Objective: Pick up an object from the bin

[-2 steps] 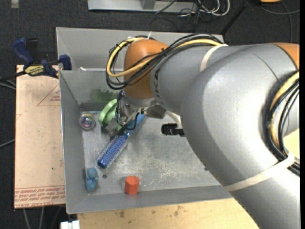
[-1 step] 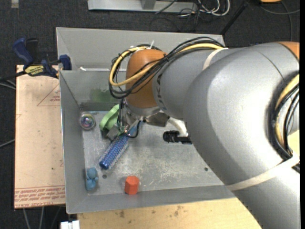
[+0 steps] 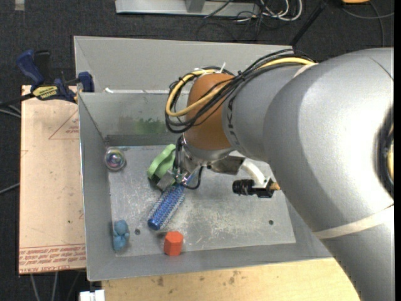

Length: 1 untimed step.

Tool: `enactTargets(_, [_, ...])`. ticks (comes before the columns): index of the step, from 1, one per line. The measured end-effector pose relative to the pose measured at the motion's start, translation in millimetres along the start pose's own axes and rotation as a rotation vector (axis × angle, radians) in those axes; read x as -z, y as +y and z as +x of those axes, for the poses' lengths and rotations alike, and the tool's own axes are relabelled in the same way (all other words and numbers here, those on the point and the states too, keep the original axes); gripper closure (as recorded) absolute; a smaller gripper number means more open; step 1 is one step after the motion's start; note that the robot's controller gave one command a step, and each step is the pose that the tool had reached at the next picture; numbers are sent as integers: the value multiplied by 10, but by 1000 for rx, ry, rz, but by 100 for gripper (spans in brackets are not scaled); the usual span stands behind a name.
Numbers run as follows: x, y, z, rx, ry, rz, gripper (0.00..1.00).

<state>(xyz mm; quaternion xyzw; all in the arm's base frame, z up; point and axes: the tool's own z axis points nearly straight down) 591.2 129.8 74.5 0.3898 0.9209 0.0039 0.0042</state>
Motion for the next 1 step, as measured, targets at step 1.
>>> enactTargets(1, [1670, 79, -25, 5, 0, 2, 100])
